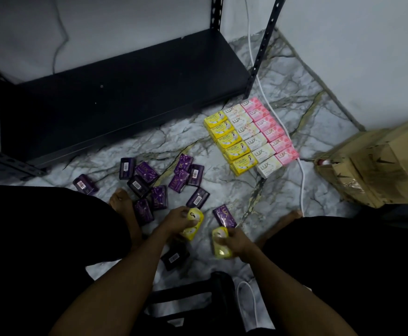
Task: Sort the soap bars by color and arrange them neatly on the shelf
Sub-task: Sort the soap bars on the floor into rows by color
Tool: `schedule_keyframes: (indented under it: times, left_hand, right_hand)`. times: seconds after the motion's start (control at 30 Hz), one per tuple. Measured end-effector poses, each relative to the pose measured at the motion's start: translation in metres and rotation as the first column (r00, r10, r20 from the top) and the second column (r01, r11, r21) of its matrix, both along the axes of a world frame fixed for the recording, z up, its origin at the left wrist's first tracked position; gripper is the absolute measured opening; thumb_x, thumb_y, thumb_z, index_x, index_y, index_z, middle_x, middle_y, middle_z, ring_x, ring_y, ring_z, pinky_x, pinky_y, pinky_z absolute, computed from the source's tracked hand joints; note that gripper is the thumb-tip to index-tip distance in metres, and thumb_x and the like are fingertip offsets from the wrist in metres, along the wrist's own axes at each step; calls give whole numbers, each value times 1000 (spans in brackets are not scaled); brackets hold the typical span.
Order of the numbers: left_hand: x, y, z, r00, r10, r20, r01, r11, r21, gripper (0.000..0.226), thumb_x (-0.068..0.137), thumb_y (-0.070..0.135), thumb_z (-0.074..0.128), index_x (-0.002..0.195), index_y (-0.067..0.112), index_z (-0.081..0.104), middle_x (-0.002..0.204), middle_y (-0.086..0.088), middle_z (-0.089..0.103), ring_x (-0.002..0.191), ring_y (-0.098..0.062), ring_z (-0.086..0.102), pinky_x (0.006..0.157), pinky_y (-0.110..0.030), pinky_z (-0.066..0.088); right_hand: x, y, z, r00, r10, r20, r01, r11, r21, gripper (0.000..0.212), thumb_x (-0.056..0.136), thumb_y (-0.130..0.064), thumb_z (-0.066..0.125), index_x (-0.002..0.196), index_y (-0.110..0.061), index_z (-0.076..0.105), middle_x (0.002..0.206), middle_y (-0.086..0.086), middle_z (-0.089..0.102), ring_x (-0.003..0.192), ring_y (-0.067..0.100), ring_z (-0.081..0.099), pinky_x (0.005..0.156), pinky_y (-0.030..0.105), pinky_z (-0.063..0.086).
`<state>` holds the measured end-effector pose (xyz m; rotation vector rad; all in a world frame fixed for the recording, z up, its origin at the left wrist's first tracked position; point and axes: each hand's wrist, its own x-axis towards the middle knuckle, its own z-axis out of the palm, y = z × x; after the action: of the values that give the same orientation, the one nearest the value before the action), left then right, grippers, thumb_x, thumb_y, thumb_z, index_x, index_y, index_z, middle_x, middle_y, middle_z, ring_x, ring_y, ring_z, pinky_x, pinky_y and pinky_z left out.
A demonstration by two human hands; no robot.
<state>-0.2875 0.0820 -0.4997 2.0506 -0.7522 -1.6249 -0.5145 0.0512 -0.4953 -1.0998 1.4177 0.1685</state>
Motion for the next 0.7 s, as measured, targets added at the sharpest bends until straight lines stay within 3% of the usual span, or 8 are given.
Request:
schedule_keyframes:
  times: [0.07, 0.17, 0.23, 0.3, 0.4, 0.5, 0.57, 0.7]
  left_hand:
    - [-5, -7, 3, 994, 69, -88, -69, 998, -3, 47, 80, 1, 78, 124, 4, 64, 115, -18, 69, 100, -29, 67, 88, -51, 57]
    - [-18, -20, 20, 965, 145, -218, -146, 989, 16, 42, 89, -8, 64, 129, 7, 61, 120, -18, 67, 99, -32, 66, 79, -48, 59]
    - [-23, -31, 31, 944, 180, -278, -177, 984, 36, 35, 96, 3, 60, 129, 15, 61, 121, -17, 67, 100, -37, 68, 74, -49, 60]
    - [-25, -40, 37, 948, 172, -268, -171, 985, 27, 33, 100, 15, 58, 133, 17, 60, 125, -16, 66, 106, -39, 67, 78, -52, 59]
    - [-31, -51, 45, 957, 148, -250, -150, 989, 12, 35, 103, 19, 54, 138, 15, 55, 131, -14, 62, 113, -39, 63, 77, -46, 58]
    - [-42, -63, 48, 970, 132, -206, -141, 990, -31, 35, 104, 17, 51, 137, 6, 53, 133, -16, 59, 116, -37, 61, 90, -47, 56]
    - [-49, -72, 46, 972, 122, -198, -134, 990, -46, 31, 103, 18, 53, 130, 4, 58, 129, -17, 62, 112, -35, 64, 93, -49, 55]
    - [-65, -98, 44, 982, 29, -187, -49, 994, -100, 28, 96, 33, 57, 113, 12, 68, 112, -13, 71, 101, -30, 70, 94, -54, 54]
  right_hand:
    - [13, -16, 23, 949, -265, 171, 252, 963, 92, 18, 90, -20, 72, 99, -5, 70, 92, 20, 69, 70, 25, 68, 67, 46, 58]
    - [32, -35, 42, 856, -420, 303, 404, 907, 116, 19, 96, -15, 63, 107, 0, 68, 101, 22, 71, 76, 26, 72, 61, 39, 61]
    - [39, -39, 50, 837, -456, 303, 449, 888, 96, 21, 97, -17, 62, 106, 1, 68, 101, 23, 72, 82, 30, 72, 69, 43, 62]
    - [40, -38, 50, 852, -451, 267, 448, 891, 74, 35, 96, -28, 64, 110, 4, 68, 101, 23, 73, 86, 32, 71, 73, 44, 60]
    - [41, -38, 52, 833, -486, 264, 473, 874, 117, 39, 97, -35, 61, 110, 1, 67, 97, 19, 73, 76, 28, 70, 57, 31, 54]
    - [42, -42, 55, 736, -608, 297, 564, 794, 227, 39, 100, -32, 56, 123, 0, 60, 118, 23, 68, 93, 33, 69, 55, 31, 56]
    - [40, -45, 58, 639, -703, 312, 632, 711, 308, 39, 101, -32, 53, 127, -3, 58, 123, 23, 65, 91, 31, 67, 52, 31, 56]
    - [28, -63, 61, 473, -820, 324, 705, 572, 419, 32, 100, -35, 54, 110, -6, 64, 102, 14, 70, 85, 25, 67, 65, 36, 54]
